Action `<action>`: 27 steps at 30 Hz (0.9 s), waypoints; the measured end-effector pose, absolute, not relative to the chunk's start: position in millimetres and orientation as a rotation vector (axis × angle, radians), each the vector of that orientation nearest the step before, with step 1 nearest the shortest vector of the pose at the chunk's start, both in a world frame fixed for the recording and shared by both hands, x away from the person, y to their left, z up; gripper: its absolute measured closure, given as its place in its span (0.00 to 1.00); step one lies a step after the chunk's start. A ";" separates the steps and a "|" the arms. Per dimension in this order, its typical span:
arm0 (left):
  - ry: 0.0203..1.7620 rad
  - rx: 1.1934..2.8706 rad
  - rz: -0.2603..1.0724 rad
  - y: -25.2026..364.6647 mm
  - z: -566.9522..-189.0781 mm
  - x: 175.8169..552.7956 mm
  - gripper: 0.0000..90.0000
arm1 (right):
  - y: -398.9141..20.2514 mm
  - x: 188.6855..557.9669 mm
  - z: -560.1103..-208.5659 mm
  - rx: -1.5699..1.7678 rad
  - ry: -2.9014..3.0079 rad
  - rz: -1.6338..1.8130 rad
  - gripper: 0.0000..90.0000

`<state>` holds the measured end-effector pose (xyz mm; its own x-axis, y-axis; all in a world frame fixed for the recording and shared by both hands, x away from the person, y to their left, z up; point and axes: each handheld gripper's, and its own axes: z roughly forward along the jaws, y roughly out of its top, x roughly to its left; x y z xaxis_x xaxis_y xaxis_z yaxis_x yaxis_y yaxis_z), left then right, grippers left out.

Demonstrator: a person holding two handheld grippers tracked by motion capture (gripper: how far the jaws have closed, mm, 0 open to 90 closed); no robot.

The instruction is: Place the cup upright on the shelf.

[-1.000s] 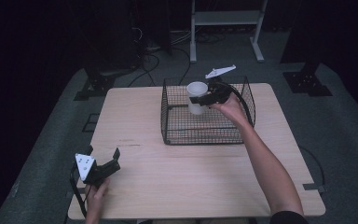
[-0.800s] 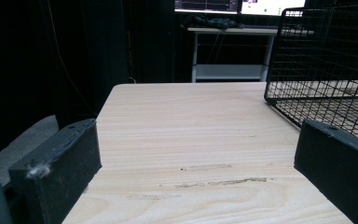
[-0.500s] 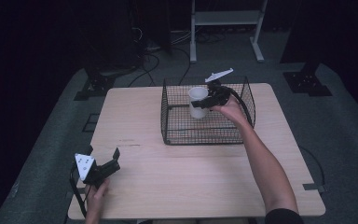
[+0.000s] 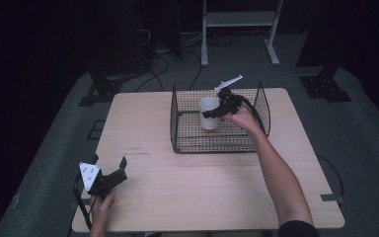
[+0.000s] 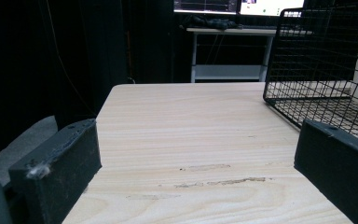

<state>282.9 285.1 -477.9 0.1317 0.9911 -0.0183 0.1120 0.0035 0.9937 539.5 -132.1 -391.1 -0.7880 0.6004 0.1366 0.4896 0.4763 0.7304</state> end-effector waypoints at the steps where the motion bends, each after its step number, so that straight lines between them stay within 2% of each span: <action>1: 1.194 1.344 1.048 285.0 -477.9 282.9 0.00 | -132.0 539.5 -391.9 0.958 2.585 1.194 0.22; 27: 1.193 1.344 1.045 285.3 -477.9 282.8 0.00 | -133.8 533.4 -406.0 0.940 2.638 1.096 0.20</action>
